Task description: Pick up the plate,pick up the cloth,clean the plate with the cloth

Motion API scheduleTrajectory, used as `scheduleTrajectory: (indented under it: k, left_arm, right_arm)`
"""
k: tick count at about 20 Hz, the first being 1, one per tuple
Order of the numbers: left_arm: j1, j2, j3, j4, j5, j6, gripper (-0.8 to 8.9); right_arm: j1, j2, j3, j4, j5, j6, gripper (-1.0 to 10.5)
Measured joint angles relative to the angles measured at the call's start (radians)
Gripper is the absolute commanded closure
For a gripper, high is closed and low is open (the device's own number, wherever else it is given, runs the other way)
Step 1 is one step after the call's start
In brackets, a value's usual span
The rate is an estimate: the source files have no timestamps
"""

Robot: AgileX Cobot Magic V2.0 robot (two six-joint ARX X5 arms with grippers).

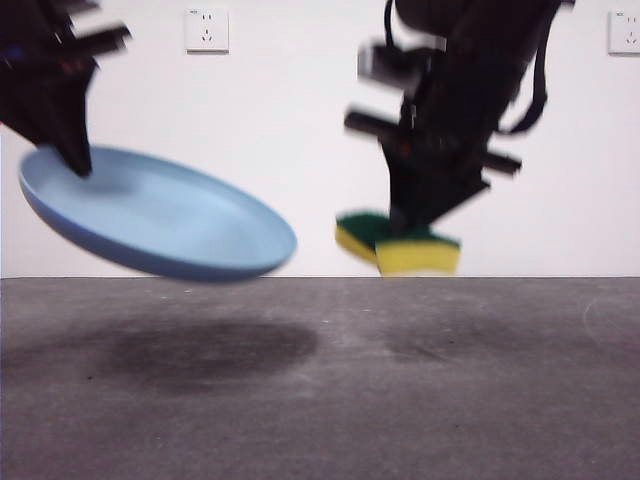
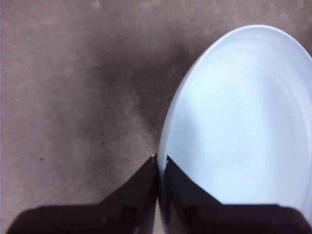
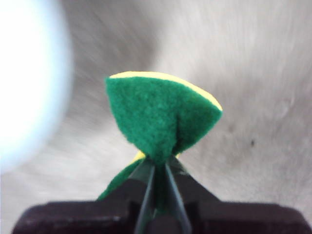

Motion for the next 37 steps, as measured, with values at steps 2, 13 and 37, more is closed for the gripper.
scheduleTrajectory:
  k: [2,13,37]
  left_arm:
    - [-0.031,0.053,0.000,0.016,0.001,0.000,8.21]
    - [-0.154,0.086,0.000,0.154,0.160,-0.072,8.22]
    - [-0.193,0.086,0.000,0.143,0.136,-0.091,8.21]
  right_arm:
    - [0.030,-0.061,0.000,0.002,-0.001,0.016,9.6]
    - [0.208,-0.004,0.000,0.103,-0.003,0.051,9.6]
    - [0.132,0.006,0.001,0.146,0.212,-0.015,9.6]
